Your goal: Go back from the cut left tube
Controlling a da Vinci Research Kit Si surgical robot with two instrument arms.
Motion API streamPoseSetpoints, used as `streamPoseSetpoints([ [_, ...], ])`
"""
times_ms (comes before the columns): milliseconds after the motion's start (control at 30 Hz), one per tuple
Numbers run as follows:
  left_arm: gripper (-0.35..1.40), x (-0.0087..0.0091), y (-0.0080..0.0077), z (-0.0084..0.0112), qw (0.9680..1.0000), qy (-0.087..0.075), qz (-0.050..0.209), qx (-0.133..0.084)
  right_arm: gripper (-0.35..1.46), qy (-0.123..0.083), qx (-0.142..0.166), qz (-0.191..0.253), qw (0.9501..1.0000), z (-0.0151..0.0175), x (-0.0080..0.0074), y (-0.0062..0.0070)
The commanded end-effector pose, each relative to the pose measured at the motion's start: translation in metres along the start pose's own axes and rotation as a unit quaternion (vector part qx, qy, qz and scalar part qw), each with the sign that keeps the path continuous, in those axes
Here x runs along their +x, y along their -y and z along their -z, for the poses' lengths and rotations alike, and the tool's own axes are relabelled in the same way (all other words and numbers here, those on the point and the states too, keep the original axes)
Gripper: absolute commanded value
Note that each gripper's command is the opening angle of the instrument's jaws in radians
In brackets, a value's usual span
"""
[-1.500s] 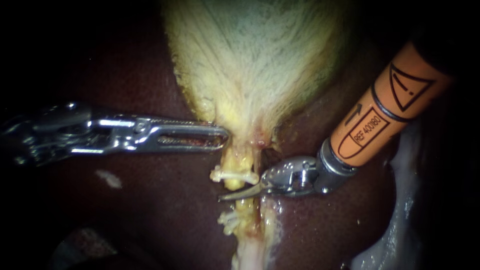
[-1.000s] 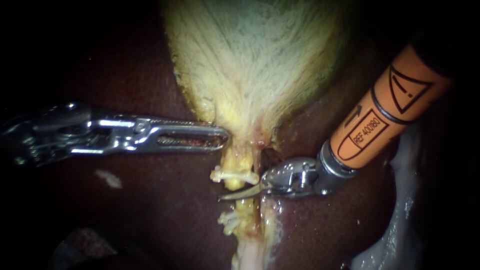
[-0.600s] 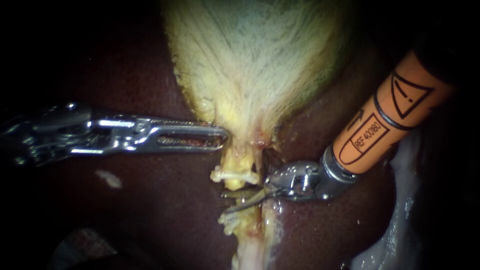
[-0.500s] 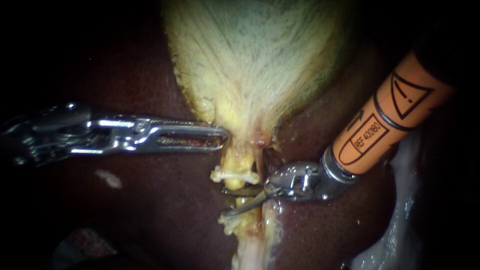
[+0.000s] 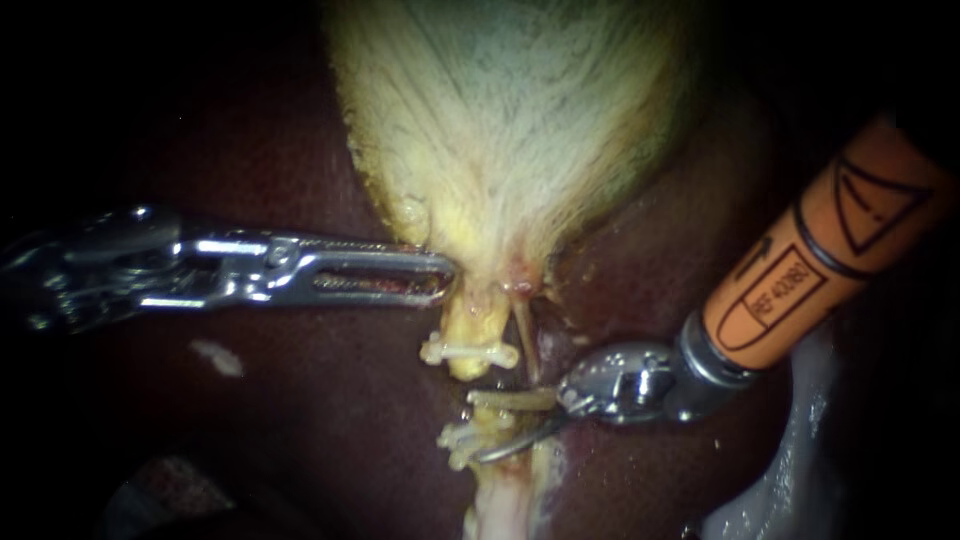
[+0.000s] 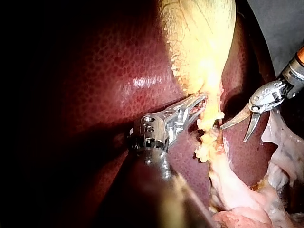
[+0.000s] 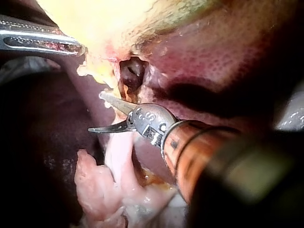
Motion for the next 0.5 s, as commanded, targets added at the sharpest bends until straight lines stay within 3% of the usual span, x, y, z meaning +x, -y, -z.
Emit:
streamPoseSetpoints([
  [33,-0.35,0.0000,0.0000,0.0000,1.0000,0.000,0.000,0.000,1.08,-0.002,-0.005,-0.002,1.0000,0.0006,0.0001,-0.0001],
  [267,-0.35,0.0000,-0.0001,0.0000,1.0000,0.000,0.000,0.000,1.18,-0.016,-0.048,0.031,0.9983,0.0054,0.0006,-0.0010],
  [500,-0.35,0.0000,-0.0002,0.0000,1.0000,0.000,0.000,0.001,1.28,-0.017,-0.101,0.118,0.9877,0.0086,0.0010,-0.0014],
])
